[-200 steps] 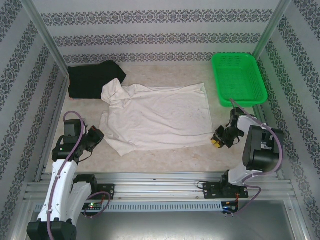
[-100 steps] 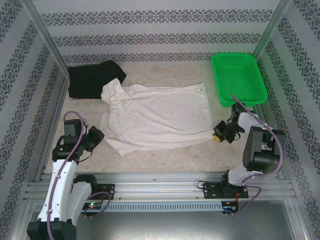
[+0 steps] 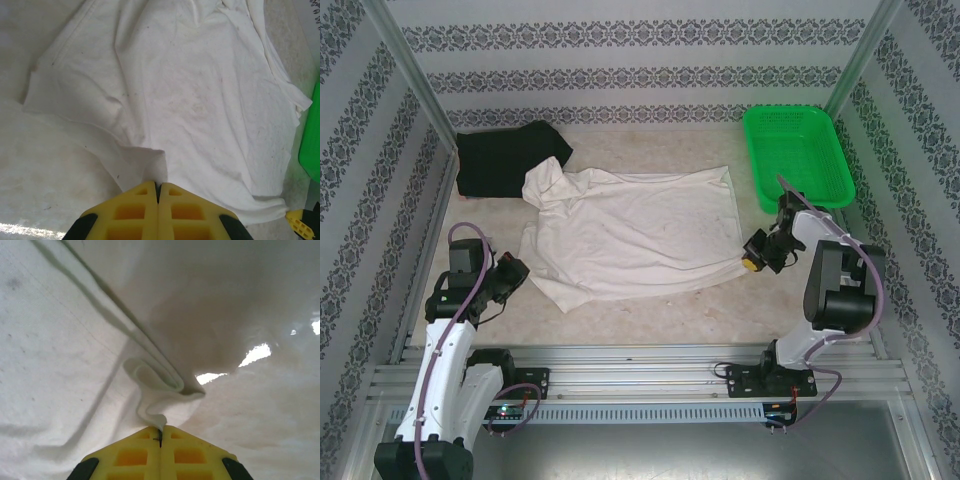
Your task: Fold and stack the t-shirts
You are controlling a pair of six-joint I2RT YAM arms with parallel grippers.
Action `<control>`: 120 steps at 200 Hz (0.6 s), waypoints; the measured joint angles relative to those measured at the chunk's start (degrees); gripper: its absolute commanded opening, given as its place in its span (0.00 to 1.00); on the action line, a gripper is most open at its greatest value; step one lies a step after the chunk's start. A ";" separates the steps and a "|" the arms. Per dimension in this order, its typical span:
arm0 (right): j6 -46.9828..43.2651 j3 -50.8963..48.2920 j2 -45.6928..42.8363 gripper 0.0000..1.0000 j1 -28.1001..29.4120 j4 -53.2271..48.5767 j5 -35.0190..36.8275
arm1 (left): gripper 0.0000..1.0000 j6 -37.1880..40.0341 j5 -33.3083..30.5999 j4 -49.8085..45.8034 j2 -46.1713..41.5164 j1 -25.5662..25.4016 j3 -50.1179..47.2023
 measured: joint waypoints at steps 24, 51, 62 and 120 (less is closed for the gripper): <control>-0.79 1.77 2.67 0.00 0.39 -0.24 0.04 | 0.00 0.00 0.35 0.00 0.00 0.00 0.00; -1.38 3.89 5.14 0.00 0.94 -0.57 0.11 | 0.00 0.02 0.48 -0.02 0.00 0.00 0.00; -1.88 4.90 6.03 0.00 1.25 -0.68 0.28 | 0.00 0.04 0.52 -0.02 0.00 0.00 0.00; -2.91 7.45 9.38 0.17 3.06 -0.61 1.79 | 0.00 0.04 0.52 -0.02 0.00 0.00 0.00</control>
